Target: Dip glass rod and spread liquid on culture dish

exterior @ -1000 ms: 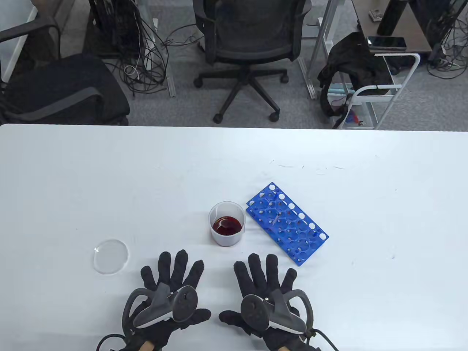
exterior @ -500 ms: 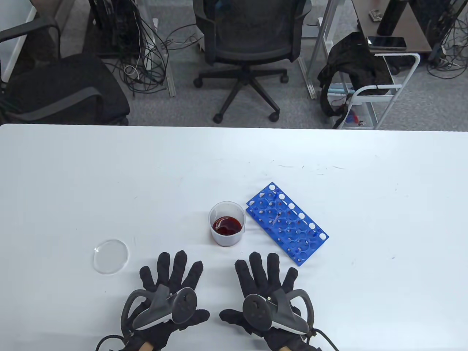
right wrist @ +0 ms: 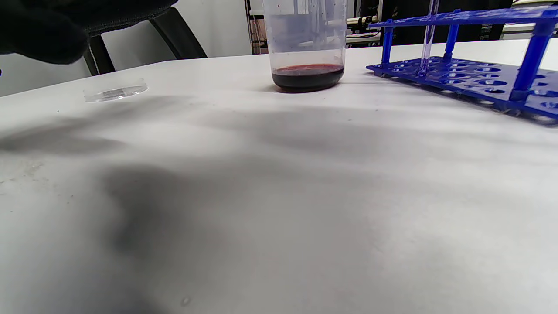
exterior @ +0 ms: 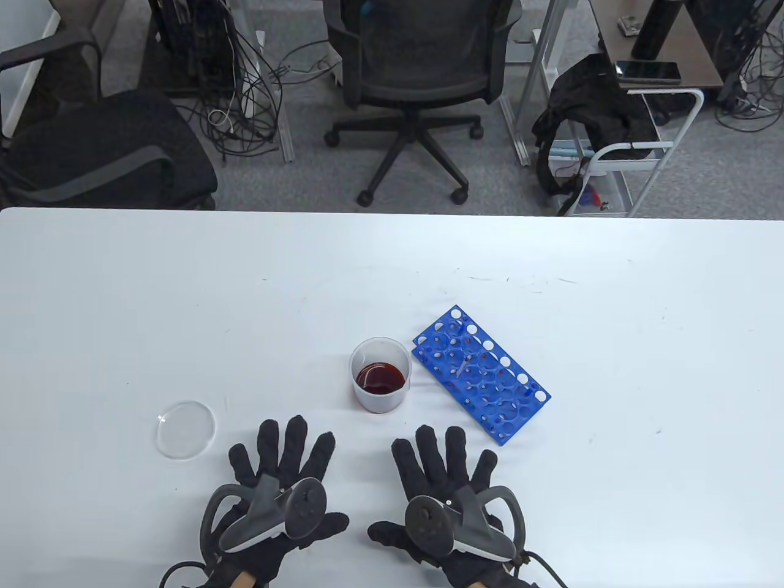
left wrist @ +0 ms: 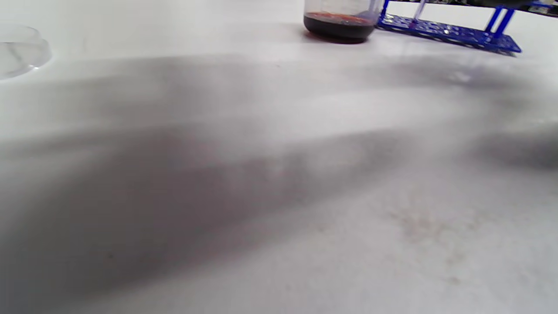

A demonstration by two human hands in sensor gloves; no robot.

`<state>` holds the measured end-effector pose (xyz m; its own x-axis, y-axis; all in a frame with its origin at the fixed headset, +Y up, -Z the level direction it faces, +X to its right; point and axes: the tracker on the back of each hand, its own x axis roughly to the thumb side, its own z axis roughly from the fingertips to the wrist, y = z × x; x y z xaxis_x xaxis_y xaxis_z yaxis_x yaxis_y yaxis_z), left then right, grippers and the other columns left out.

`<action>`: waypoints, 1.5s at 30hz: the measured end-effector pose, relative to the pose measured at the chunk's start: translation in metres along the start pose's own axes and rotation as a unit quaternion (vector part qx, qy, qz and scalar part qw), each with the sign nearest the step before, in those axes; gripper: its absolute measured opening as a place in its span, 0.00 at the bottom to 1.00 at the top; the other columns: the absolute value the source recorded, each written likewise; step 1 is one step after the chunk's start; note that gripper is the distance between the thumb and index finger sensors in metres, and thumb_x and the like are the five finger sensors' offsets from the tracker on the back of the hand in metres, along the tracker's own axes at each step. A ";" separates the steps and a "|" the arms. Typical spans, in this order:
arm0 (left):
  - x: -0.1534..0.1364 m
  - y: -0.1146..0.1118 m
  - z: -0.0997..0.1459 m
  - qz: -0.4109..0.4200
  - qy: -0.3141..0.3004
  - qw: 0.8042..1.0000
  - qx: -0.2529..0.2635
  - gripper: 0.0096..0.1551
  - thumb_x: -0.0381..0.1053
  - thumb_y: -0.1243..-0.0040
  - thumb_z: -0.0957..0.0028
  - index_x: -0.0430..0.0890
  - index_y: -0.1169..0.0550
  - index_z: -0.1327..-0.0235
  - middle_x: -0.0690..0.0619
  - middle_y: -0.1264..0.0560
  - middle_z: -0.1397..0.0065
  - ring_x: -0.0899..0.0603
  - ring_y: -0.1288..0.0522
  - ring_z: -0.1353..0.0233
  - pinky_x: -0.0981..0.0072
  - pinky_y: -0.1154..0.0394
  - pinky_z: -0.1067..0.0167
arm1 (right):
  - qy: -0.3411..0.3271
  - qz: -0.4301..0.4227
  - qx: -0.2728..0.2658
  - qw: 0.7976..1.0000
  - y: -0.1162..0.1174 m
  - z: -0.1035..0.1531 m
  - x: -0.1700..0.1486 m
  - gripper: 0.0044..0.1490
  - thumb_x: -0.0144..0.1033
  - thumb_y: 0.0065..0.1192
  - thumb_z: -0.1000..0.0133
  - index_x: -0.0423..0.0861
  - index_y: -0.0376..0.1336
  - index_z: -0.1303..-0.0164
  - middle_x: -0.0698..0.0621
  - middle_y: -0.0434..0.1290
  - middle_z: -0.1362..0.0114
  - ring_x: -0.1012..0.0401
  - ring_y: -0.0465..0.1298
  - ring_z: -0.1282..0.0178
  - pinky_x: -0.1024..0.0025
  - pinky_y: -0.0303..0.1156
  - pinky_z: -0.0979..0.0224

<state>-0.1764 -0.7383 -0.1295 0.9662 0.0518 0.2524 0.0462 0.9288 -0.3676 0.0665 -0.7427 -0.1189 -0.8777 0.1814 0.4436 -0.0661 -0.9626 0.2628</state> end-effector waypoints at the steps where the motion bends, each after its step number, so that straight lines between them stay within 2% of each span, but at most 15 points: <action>1: -0.008 0.003 0.000 0.000 0.019 1.000 0.012 0.67 0.84 0.59 0.55 0.57 0.75 0.21 0.36 0.77 0.17 0.18 0.72 0.19 0.12 0.63 0.33 | 0.000 -0.003 -0.003 1.000 -0.001 0.000 -0.001 0.72 0.81 0.40 0.44 0.42 0.21 0.14 0.32 0.26 0.13 0.24 0.29 0.19 0.12 0.33 0.36; 3: -0.029 0.010 -0.001 -0.006 0.056 0.998 0.034 0.67 0.84 0.58 0.55 0.56 0.72 0.19 0.36 0.73 0.14 0.19 0.68 0.16 0.17 0.61 0.28 | 0.000 -0.008 -0.006 1.000 -0.002 0.001 -0.002 0.72 0.81 0.40 0.44 0.42 0.22 0.13 0.32 0.26 0.13 0.24 0.29 0.19 0.12 0.33 0.36; 6: -0.070 0.018 -0.003 0.016 0.112 0.991 0.068 0.68 0.83 0.56 0.55 0.51 0.66 0.14 0.34 0.64 0.11 0.21 0.57 0.13 0.28 0.52 0.21 | 0.001 -0.011 -0.006 1.000 -0.002 0.001 -0.003 0.72 0.81 0.40 0.44 0.42 0.22 0.13 0.32 0.26 0.12 0.24 0.29 0.19 0.12 0.33 0.36; 9: -0.110 0.020 -0.004 0.011 0.166 0.982 0.089 0.72 0.82 0.52 0.56 0.40 0.57 0.11 0.36 0.54 0.10 0.25 0.48 0.13 0.35 0.44 0.19 | 0.003 -0.012 -0.006 1.000 -0.002 0.001 -0.004 0.72 0.81 0.39 0.44 0.41 0.22 0.13 0.31 0.26 0.12 0.24 0.29 0.19 0.12 0.33 0.36; 11: -0.130 0.020 -0.005 0.008 0.192 0.976 0.100 0.71 0.81 0.50 0.57 0.38 0.50 0.11 0.36 0.48 0.11 0.26 0.39 0.16 0.39 0.38 0.20 | 0.003 -0.016 -0.007 1.000 -0.003 0.001 -0.005 0.72 0.81 0.39 0.44 0.41 0.22 0.13 0.31 0.26 0.12 0.24 0.29 0.19 0.12 0.33 0.36; 15: -0.164 0.015 -0.015 -0.017 0.246 0.967 0.056 0.70 0.80 0.48 0.59 0.37 0.43 0.12 0.36 0.41 0.13 0.28 0.32 0.23 0.42 0.31 0.24 | 0.005 -0.020 -0.010 1.000 -0.003 0.002 -0.006 0.72 0.81 0.39 0.44 0.41 0.22 0.13 0.31 0.26 0.12 0.24 0.29 0.19 0.12 0.33 0.36; 20: -0.183 0.005 -0.030 -0.021 0.267 0.963 -0.029 0.70 0.81 0.48 0.60 0.36 0.40 0.13 0.37 0.38 0.15 0.29 0.30 0.30 0.44 0.29 0.32 | 0.010 -0.024 -0.013 1.000 -0.004 0.002 -0.009 0.72 0.81 0.39 0.44 0.42 0.22 0.13 0.31 0.27 0.12 0.24 0.29 0.19 0.12 0.33 0.36; 27: -0.188 -0.003 -0.036 -0.004 0.265 0.963 -0.041 0.67 0.80 0.47 0.60 0.37 0.38 0.14 0.39 0.35 0.17 0.31 0.29 0.30 0.46 0.28 0.32 | 0.013 -0.026 -0.015 0.999 -0.004 0.003 -0.011 0.72 0.81 0.40 0.44 0.41 0.23 0.13 0.31 0.27 0.12 0.24 0.29 0.19 0.12 0.33 0.36; 32: -0.179 -0.003 -0.038 -0.009 0.244 0.969 -0.038 0.68 0.80 0.47 0.59 0.36 0.37 0.15 0.38 0.34 0.19 0.31 0.29 0.31 0.47 0.28 0.32 | 0.012 -0.024 -0.017 0.999 -0.005 0.003 -0.010 0.71 0.81 0.40 0.44 0.41 0.24 0.12 0.31 0.27 0.12 0.24 0.29 0.19 0.12 0.33 0.36; 38: -0.138 -0.002 -0.046 -0.050 0.188 0.980 -0.042 0.67 0.79 0.47 0.59 0.34 0.36 0.16 0.36 0.33 0.20 0.31 0.28 0.32 0.47 0.27 0.32 | 0.014 -0.024 -0.016 0.999 -0.005 0.004 -0.011 0.71 0.81 0.40 0.44 0.41 0.24 0.12 0.31 0.27 0.12 0.24 0.29 0.19 0.12 0.33 0.36; 45: -0.068 -0.006 -0.051 -0.094 0.084 0.992 -0.029 0.67 0.79 0.47 0.59 0.35 0.37 0.15 0.37 0.33 0.20 0.31 0.28 0.32 0.47 0.27 0.32 | 0.016 -0.024 -0.017 0.999 -0.006 0.004 -0.013 0.71 0.81 0.40 0.44 0.41 0.24 0.12 0.31 0.27 0.12 0.24 0.30 0.19 0.12 0.33 0.36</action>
<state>-0.2292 -0.7663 -0.1894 0.9673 -0.1871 0.1715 0.2402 0.8934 -0.3797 0.0800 -0.7384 -0.1225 -0.8876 0.2220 0.4036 -0.1247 -0.9593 0.2534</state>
